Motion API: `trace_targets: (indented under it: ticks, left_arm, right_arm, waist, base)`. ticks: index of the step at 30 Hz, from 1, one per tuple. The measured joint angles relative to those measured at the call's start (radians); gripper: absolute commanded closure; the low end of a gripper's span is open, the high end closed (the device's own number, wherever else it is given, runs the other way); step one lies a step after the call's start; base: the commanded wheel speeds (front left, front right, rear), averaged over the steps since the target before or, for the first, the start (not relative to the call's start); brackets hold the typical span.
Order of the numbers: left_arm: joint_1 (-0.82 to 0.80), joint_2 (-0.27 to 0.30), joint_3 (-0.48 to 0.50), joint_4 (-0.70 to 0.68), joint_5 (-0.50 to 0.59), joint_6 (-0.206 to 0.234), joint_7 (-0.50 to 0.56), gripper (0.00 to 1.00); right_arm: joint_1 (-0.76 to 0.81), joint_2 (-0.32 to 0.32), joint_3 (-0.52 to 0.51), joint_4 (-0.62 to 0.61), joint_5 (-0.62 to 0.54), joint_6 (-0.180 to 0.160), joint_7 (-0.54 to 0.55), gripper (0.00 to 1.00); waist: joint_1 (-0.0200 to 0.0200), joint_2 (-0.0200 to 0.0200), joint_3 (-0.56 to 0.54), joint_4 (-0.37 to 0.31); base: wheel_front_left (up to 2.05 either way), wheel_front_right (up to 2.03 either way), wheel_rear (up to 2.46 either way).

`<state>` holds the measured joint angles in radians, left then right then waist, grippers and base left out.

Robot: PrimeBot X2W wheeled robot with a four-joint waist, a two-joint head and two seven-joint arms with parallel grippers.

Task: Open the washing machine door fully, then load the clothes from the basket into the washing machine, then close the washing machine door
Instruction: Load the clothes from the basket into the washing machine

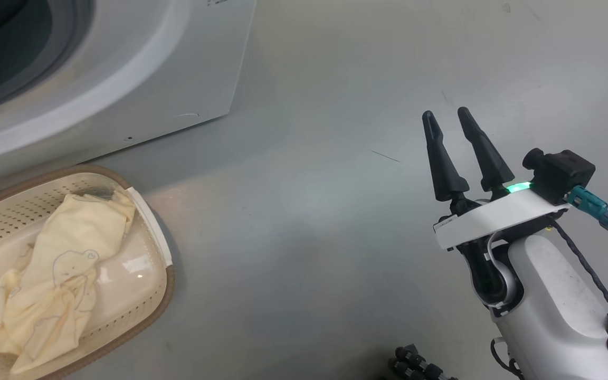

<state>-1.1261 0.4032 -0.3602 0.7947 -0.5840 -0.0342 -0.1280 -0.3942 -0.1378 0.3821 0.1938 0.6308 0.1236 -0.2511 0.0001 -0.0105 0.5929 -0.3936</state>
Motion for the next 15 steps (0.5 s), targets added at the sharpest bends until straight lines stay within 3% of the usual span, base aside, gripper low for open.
trace_targets:
  ticks: [15]
  left_arm:
    - [0.066, -0.035, -0.04, 0.022, 0.0, -0.053, -0.064, 0.0]
  right_arm:
    - [0.001, -0.009, -0.003, 0.012, -0.005, 0.0, 0.0, 0.0]
  waist:
    - [0.0, 0.0, -0.042, 0.056]
  base:
    - [0.0, 0.0, 0.0]
